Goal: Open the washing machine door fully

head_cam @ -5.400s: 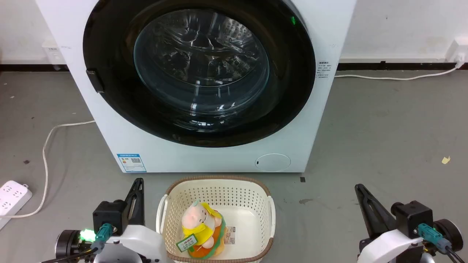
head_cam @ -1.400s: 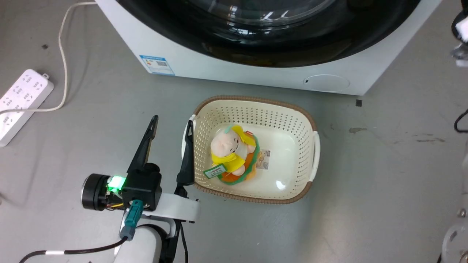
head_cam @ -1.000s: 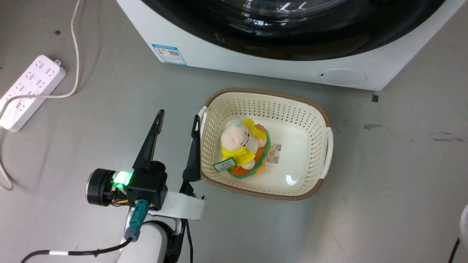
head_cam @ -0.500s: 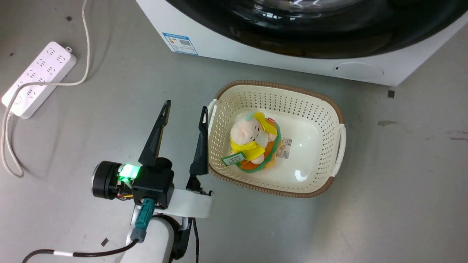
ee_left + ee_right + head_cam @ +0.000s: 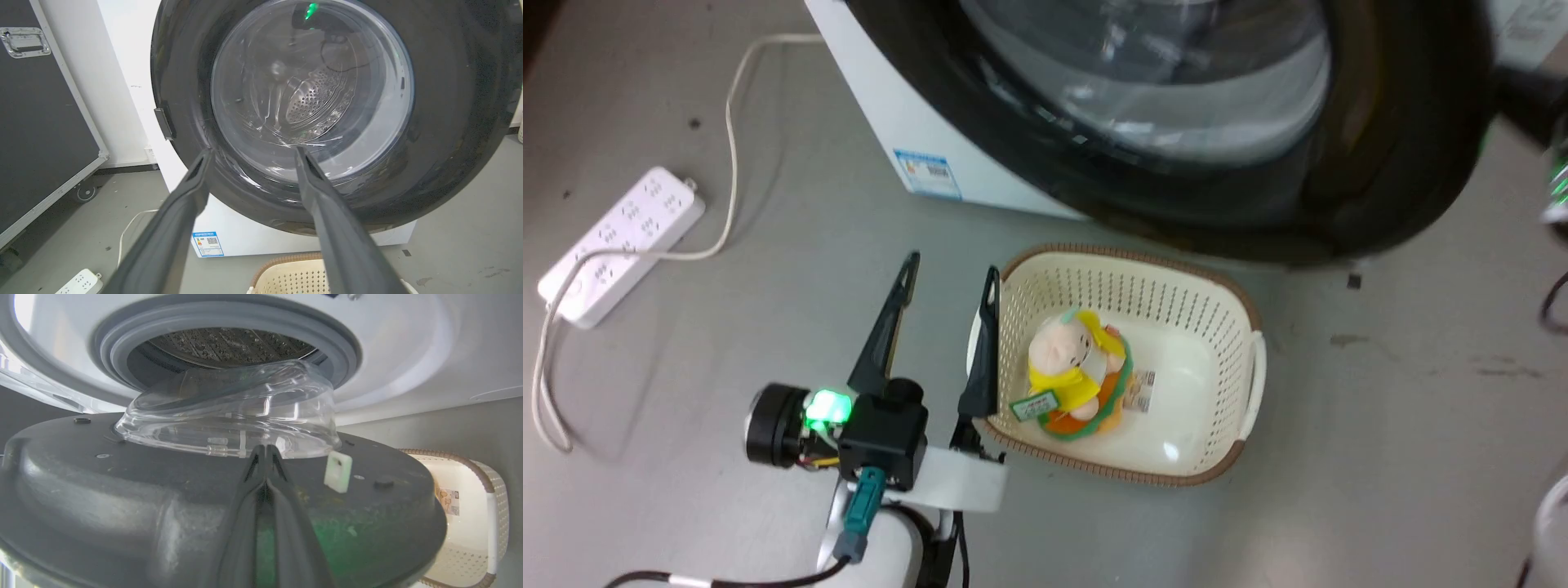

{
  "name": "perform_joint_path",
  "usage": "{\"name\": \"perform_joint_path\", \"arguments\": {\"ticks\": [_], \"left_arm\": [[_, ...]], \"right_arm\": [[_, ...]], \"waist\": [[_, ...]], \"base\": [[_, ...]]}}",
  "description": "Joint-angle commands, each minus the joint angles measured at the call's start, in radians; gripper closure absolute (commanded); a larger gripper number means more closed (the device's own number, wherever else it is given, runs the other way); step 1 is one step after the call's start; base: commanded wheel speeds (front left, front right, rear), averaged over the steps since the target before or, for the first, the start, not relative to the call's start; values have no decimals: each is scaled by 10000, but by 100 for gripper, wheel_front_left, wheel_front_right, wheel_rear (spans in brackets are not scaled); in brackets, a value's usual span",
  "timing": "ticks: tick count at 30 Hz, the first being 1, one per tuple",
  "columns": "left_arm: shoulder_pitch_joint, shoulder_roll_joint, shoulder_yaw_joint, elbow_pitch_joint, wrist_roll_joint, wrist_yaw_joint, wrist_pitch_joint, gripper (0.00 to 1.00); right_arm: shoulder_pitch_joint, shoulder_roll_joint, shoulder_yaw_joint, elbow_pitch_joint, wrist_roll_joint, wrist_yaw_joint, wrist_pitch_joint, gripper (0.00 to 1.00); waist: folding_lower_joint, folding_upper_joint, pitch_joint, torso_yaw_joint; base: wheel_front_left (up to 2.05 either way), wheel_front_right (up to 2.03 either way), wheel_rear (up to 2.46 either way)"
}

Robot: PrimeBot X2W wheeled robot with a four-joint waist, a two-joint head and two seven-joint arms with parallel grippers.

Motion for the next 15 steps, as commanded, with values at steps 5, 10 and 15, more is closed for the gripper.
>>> {"name": "perform_joint_path", "arguments": {"ticks": [5,10,15], "left_arm": [[554,65,-82,197,-64,-9,-55,0],[968,117,-52,283,-94,15,-55,0],[1286,217,-36,446,-137,-78,-55,0]], "right_arm": [[1535,829,64,-970,220,19,806,100],[2676,1067,268,-1771,721,19,1506,100],[3511,1087,1222,-1856,2081,19,1754,100]], "waist": [[1,0,-971,-292],[1,0,-1462,-435],[1,0,-1809,-479]], "base": [[0,0,0],[0,0,0],[0,0,0]]}}
